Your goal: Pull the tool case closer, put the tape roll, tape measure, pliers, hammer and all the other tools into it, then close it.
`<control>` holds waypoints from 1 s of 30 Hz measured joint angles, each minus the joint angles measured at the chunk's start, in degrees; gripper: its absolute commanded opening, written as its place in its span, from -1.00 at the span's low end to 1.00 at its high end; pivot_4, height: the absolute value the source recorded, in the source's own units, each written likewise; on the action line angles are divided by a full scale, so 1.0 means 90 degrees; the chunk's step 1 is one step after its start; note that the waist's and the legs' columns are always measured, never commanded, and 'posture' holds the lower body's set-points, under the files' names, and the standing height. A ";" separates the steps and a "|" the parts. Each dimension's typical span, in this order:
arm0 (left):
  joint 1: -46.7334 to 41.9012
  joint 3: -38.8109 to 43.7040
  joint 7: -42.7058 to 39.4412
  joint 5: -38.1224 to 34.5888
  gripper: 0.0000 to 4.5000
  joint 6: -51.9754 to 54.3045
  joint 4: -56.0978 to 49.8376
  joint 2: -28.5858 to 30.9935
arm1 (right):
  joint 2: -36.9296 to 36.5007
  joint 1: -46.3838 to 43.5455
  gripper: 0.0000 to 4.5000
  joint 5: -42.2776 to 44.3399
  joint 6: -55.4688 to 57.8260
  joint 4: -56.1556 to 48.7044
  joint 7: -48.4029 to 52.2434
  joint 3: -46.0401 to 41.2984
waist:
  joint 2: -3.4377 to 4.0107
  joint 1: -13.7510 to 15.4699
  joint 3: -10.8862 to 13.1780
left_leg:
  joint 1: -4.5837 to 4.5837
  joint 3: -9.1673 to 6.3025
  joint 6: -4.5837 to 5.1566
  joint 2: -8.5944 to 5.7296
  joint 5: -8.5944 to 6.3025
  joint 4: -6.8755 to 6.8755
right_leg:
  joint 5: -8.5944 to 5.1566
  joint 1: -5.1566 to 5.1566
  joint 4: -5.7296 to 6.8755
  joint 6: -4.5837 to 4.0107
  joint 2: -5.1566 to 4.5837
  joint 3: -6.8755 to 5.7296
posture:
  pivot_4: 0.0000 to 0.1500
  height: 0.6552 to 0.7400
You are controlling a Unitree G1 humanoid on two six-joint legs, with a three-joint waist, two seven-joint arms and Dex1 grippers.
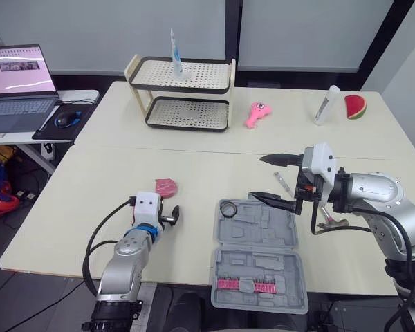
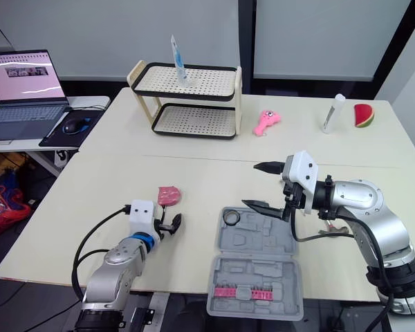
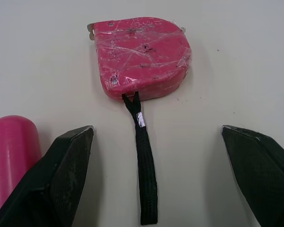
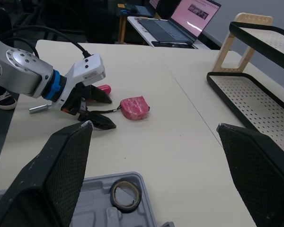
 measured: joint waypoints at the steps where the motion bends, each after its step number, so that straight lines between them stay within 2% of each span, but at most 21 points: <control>1: -0.0040 -0.0001 -0.0014 0.0000 0.72 -0.0051 0.0074 -0.0006 | 0.0000 0.0000 1.00 -0.0008 -0.0006 0.0006 0.0000 0.0000 | 0.0000 0.0005 0.0000 | 0.0000 0.0000 0.0000 0.0000 0.0000 0.0000 | 0.0000 0.0000 0.0000 0.0000 0.0000 -0.0001 | 1.00 1.00; 13: -0.0309 -0.0002 0.0013 0.0082 -0.95 -0.0234 0.0445 -0.0032 | 0.0000 -0.0003 1.00 -0.0067 -0.0013 0.0016 0.0001 0.0000 | 0.0000 0.0010 0.0000 | 0.0001 0.0000 -0.0001 0.0000 0.0000 0.0000 | 0.0000 0.0000 -0.0001 0.0000 0.0000 0.0000 | 1.00 1.00; 25: -0.0275 0.0019 -0.0032 0.0102 -0.99 -0.0247 0.0438 0.0076 | 0.0001 0.0072 1.00 -0.0178 -0.0068 0.0016 0.0001 0.0000 | 0.0000 0.0009 0.0000 | 0.0001 0.0000 -0.0001 0.0000 0.0000 -0.0001 | 0.0000 -0.0001 -0.0001 0.0000 -0.0001 0.0000 | 1.00 1.00; 30: 0.0155 -0.0375 -0.0800 0.0101 -0.99 -0.0057 -0.0135 0.0668 | 0.0001 0.0106 1.00 -0.0178 -0.0069 0.0016 0.0001 0.0001 | 0.0001 0.0001 -0.0001 | 0.0001 0.0000 -0.0001 0.0001 0.0000 -0.0008 | 0.0000 0.0000 -0.0012 0.0000 -0.0003 0.0002 | 1.00 1.00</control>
